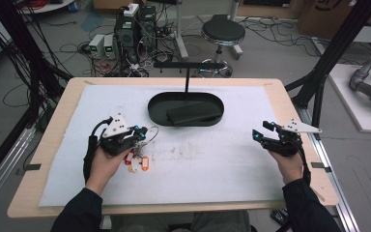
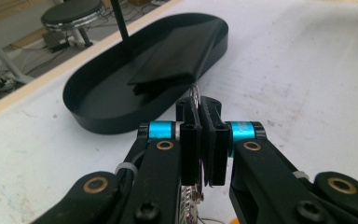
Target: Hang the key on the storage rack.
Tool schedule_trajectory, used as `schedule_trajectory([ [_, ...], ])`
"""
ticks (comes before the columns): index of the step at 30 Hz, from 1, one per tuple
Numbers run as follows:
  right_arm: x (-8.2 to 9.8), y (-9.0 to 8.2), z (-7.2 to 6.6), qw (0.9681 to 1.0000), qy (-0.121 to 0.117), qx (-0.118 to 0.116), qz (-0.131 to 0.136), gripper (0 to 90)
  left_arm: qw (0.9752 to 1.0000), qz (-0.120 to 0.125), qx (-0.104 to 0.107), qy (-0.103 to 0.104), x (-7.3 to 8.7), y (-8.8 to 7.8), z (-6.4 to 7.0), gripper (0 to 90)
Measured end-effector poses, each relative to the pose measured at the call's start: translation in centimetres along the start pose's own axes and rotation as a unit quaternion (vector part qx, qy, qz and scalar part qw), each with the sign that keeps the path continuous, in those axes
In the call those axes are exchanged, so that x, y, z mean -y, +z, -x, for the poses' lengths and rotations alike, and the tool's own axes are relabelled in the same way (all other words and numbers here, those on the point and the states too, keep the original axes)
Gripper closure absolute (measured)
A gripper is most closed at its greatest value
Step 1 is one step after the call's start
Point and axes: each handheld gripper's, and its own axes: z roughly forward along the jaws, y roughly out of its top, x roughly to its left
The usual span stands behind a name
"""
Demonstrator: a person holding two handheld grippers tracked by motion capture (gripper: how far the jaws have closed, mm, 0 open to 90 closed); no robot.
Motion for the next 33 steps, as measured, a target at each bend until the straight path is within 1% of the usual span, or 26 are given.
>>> schedule_trajectory([
  [1, 0.0, -0.1, 0.1, 1.0, -0.002, 0.001, 0.002, 37.5, 1.0, 0.005, -0.002, 0.0, -0.3, -0.2, -0.1, 86.4],
  [7, 0.0, -0.1, 0.2, 1.0, 0.003, 0.002, 0.002, 37.5, 0.9997, 0.018, -0.013, 0.006, -1.4, -1.0, -0.3, 86.4],
  [17, 0.0, 0.0, 0.2, 1.0, 0.002, 0.003, 0.003, 37.5, 0.9992, 0.031, -0.017, 0.02, -3.4, -0.8, -0.3, 86.4],
  [18, 0.0, 0.0, 0.2, 1.0, 0.004, 0.002, 0.001, 37.5, 0.9991, 0.033, -0.017, 0.021, -3.5, -0.8, -0.3, 86.4],
  [22, 0.0, 0.0, 0.3, 1.0, 0.002, 0.002, 0.002, 37.5, 0.9986, 0.038, -0.023, 0.027, -4.5, -0.9, -0.4, 86.3],
  [27, 0.0, 0.0, 0.3, 1.0, 0.005, 0.002, 0.003, 37.5, 0.9981, 0.047, -0.029, 0.028, -5.3, -1.1, -0.8, 86.3],
  [29, 0.0, 0.0, 0.2, 1.0, 0.005, 0.002, 0.003, 37.5, 0.9978, 0.055, -0.028, 0.023, -5.5, -1.2, -1.0, 86.3],
  [31, 0.0, 0.0, 0.2, 1.0, 0.004, 0.002, 0.003, 37.5, 0.9976, 0.058, -0.029, 0.023, -5.7, -1.2, -1.2, 86.4],
  [33, 0.0, -0.1, 0.3, 1.0, 0.003, 0.003, 0.003, 37.5, 0.9974, 0.064, -0.029, 0.018, -6.0, -1.2, -1.5, 86.3],
])
